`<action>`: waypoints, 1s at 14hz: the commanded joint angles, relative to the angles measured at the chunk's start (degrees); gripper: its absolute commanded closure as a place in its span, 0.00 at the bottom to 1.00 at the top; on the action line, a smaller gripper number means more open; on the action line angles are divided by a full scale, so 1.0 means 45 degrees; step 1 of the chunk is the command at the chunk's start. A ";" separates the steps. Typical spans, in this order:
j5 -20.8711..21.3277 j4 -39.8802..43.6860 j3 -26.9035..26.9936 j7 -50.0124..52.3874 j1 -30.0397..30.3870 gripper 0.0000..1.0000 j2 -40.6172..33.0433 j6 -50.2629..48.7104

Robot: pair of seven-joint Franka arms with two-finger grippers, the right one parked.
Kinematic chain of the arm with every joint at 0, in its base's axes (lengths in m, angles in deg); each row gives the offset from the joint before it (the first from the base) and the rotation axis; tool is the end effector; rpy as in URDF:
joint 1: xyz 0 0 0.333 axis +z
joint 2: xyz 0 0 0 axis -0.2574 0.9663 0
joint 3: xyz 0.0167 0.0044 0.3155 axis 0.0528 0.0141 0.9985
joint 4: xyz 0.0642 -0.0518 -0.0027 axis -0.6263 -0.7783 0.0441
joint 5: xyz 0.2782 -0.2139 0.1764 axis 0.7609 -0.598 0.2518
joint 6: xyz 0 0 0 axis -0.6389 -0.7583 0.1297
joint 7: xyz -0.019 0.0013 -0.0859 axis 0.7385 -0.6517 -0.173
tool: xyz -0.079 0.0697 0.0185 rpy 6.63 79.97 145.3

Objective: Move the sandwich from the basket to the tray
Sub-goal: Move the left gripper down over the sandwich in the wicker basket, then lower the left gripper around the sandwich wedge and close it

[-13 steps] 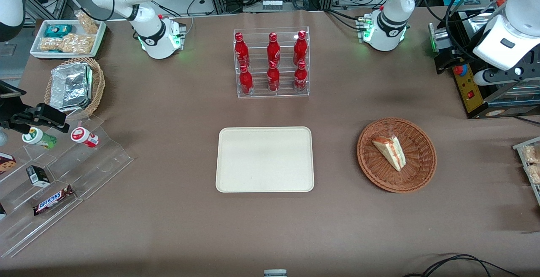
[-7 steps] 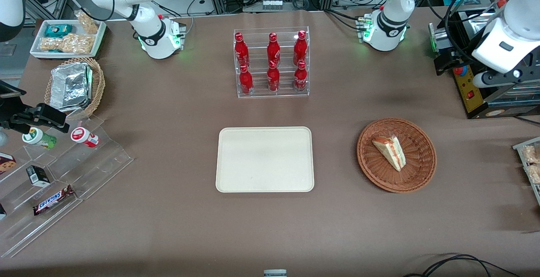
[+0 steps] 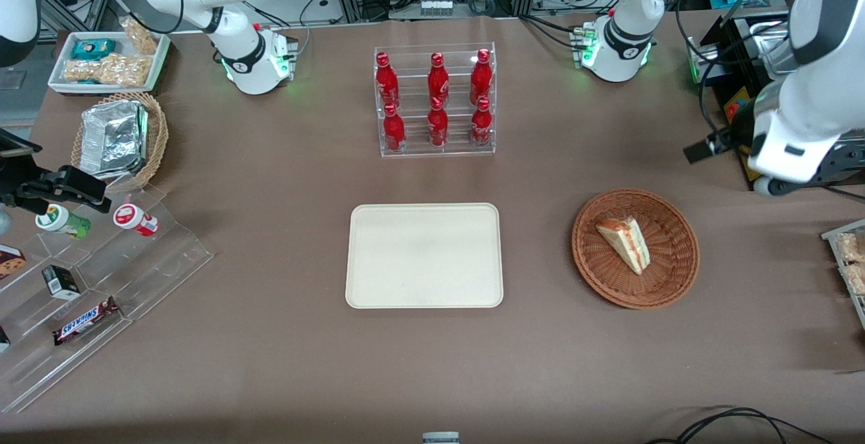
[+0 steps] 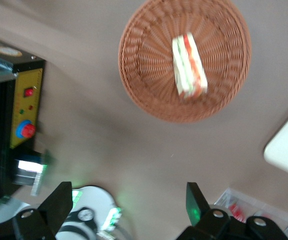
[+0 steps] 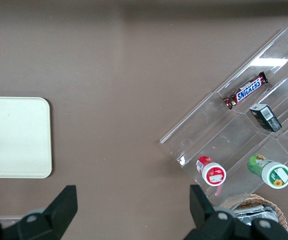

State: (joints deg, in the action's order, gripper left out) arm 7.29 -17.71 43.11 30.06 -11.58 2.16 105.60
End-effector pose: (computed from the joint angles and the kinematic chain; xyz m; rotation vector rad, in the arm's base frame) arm 0.5542 -0.0626 0.5521 -2.9016 -0.7527 0.3695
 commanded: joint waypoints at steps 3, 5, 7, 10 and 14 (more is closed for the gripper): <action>0.0018 -0.2738 -0.0011 0.3650 -0.0136 0.00 0.0230 0.4346; -0.0039 -0.4283 0.0008 0.4841 -0.0117 0.00 0.0501 0.7041; -0.0040 -0.4874 -0.0011 0.5801 -0.0117 0.00 0.1203 0.8903; 0.0038 -0.4934 -0.0011 0.5843 -0.0176 0.00 0.2239 0.9747; 0.0019 -0.5540 -0.0011 0.5882 -0.0176 0.00 0.2846 1.1173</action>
State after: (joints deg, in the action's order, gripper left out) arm 7.25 -41.49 42.89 55.05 -11.74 14.58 153.37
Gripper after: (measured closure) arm 0.000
